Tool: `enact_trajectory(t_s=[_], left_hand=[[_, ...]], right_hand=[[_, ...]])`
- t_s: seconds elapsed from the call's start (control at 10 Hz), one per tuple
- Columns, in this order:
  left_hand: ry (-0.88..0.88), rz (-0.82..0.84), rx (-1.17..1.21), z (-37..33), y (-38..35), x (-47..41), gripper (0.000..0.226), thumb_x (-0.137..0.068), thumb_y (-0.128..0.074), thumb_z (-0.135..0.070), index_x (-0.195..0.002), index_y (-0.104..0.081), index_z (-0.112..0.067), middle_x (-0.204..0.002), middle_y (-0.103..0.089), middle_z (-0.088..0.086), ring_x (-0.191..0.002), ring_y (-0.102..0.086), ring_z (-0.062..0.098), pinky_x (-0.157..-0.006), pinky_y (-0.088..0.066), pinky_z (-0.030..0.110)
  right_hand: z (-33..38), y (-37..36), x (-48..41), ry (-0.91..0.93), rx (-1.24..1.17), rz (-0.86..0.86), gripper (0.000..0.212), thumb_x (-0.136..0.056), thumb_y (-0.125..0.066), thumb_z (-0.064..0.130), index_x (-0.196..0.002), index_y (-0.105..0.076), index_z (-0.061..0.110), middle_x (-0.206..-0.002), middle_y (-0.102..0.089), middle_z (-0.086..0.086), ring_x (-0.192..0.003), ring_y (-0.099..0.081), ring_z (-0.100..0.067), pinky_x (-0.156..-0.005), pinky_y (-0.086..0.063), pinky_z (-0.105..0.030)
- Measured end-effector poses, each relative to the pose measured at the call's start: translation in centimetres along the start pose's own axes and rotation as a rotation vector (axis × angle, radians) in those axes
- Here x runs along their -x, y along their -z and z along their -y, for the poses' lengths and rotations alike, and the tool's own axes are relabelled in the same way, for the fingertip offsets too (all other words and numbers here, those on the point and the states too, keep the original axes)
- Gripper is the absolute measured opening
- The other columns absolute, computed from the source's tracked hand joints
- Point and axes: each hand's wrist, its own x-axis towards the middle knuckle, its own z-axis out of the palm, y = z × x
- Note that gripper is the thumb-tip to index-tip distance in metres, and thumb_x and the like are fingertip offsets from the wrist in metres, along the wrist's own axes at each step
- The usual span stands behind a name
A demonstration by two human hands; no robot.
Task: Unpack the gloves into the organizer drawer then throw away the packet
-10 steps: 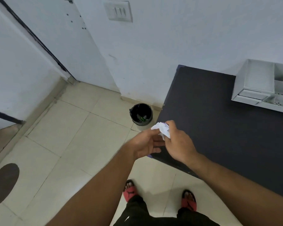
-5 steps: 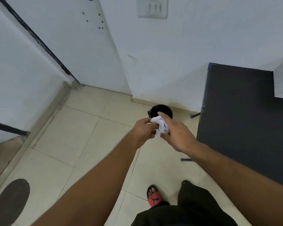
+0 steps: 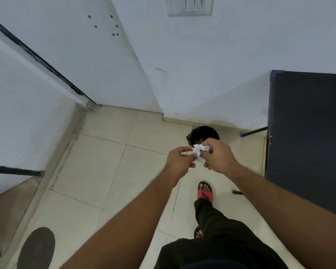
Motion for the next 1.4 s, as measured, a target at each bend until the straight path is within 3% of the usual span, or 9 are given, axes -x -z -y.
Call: enact_trajectory(t_s=[0.1, 0.2, 0.3, 0.5, 0.6, 0.8, 1.0, 1.2, 1.4], left_hand=[[0.014, -0.043, -0.038, -1.3, 0.3, -2.4, 0.021, -0.091, -0.076, -0.027, -0.109, -0.067, -0.025, -0.093, -0.077, 0.003, -0.067, -0.069, 0.007, -0.058, -0.048, 0.023], [0.076, -0.112, -0.062, -2.6, 0.3, -5.2, 0.012, -0.091, -0.074, -0.024, -0.094, -0.063, -0.027, -0.086, -0.075, 0.002, -0.067, -0.068, 0.01, -0.052, -0.047, 0.022], [0.147, -0.132, -0.079, -2.8, -0.2, -7.3, 0.011, -0.09, -0.073, -0.019, -0.097, -0.066, -0.015, -0.087, -0.075, 0.007, -0.063, -0.067, 0.014, -0.045, -0.042, 0.019], [0.254, 0.021, -0.082, -3.7, -1.8, -13.5, 0.012, -0.094, -0.069, -0.019, -0.106, -0.066, -0.015, -0.101, -0.076, 0.005, -0.069, -0.071, 0.011, -0.055, -0.048, 0.02], [0.141, 0.064, -0.2, -3.4, -2.1, -18.0, 0.031, -0.094, -0.068, -0.022, -0.125, -0.063, -0.018, -0.107, -0.073, 0.001, -0.097, -0.072, 0.02, -0.068, -0.049, 0.021], [-0.139, 0.192, -0.787, -0.6, -1.9, -27.1, 0.059, -0.095, -0.062, -0.034, -0.15, -0.041, -0.025, -0.143, -0.053, 0.001, -0.13, -0.051, 0.021, -0.108, -0.044, 0.038], [-0.029, 0.281, -0.75, 2.4, -3.8, -33.7, 0.074, -0.092, -0.068, -0.033, -0.156, -0.032, -0.023, -0.153, -0.046, 0.0, -0.137, -0.046, 0.021, -0.103, -0.039, 0.027], [-0.041, 0.294, -0.773, 6.0, -4.8, -37.4, 0.067, -0.094, -0.067, -0.029, -0.153, -0.036, -0.02, -0.146, -0.05, 0.001, -0.115, -0.044, 0.007, -0.086, -0.033, 0.022], [-0.043, 0.312, -0.868, 5.0, -5.6, -38.0, 0.075, -0.09, -0.065, -0.035, -0.155, -0.031, -0.023, -0.152, -0.043, 0.006, -0.137, -0.044, 0.027, -0.11, -0.043, 0.041]], right_hand=[[0.5, -0.4, -2.9, -0.03, -0.066, 0.038, 0.009, -0.095, -0.059, 0.015, -0.102, -0.063, 0.014, -0.088, -0.073, -0.011, -0.058, -0.069, -0.018, -0.063, -0.061, -0.045], [0.4, 0.0, -5.5, 0.016, -0.05, 0.171, 0.032, -0.097, -0.057, 0.02, -0.129, -0.061, 0.02, -0.1, -0.073, -0.003, -0.065, -0.071, -0.012, -0.064, -0.061, -0.03], [-0.5, 0.2, -6.6, 0.139, 0.206, 0.259, 0.045, -0.096, -0.055, 0.021, -0.141, -0.053, 0.024, -0.111, -0.071, 0.001, -0.089, -0.07, -0.012, -0.067, -0.043, -0.007], [-2.2, 1.0, -12.3, 0.098, 0.475, 0.124, 0.039, -0.1, -0.049, 0.025, -0.137, -0.058, 0.034, -0.111, -0.073, -0.004, -0.094, -0.068, -0.022, -0.074, -0.046, -0.027], [-4.1, 0.4, -16.5, 0.029, 0.468, 0.033, 0.036, -0.099, -0.051, 0.031, -0.134, -0.06, 0.035, -0.112, -0.073, -0.005, -0.097, -0.068, -0.025, -0.077, -0.05, -0.031], [-12.1, -3.0, -25.1, -0.151, 0.487, 0.009, 0.04, -0.094, -0.054, 0.022, -0.133, -0.055, 0.031, -0.107, -0.07, -0.017, -0.094, -0.065, -0.037, -0.076, -0.052, -0.037], [-19.5, -6.3, -31.4, -0.28, 0.373, -0.02, 0.051, -0.092, -0.057, 0.026, -0.142, -0.046, 0.028, -0.115, -0.068, -0.019, -0.103, -0.063, -0.042, -0.082, -0.047, -0.037], [-23.5, -8.4, -33.6, -0.337, 0.391, -0.03, 0.06, -0.087, -0.068, 0.037, -0.14, -0.048, 0.017, -0.12, -0.066, -0.018, -0.107, -0.062, -0.041, -0.083, -0.047, -0.038], [-21.2, -7.5, -32.4, -0.328, 0.309, -0.061, 0.06, -0.091, -0.067, 0.039, -0.144, -0.046, 0.021, -0.127, -0.066, -0.014, -0.111, -0.063, -0.037, -0.086, -0.052, -0.038]])
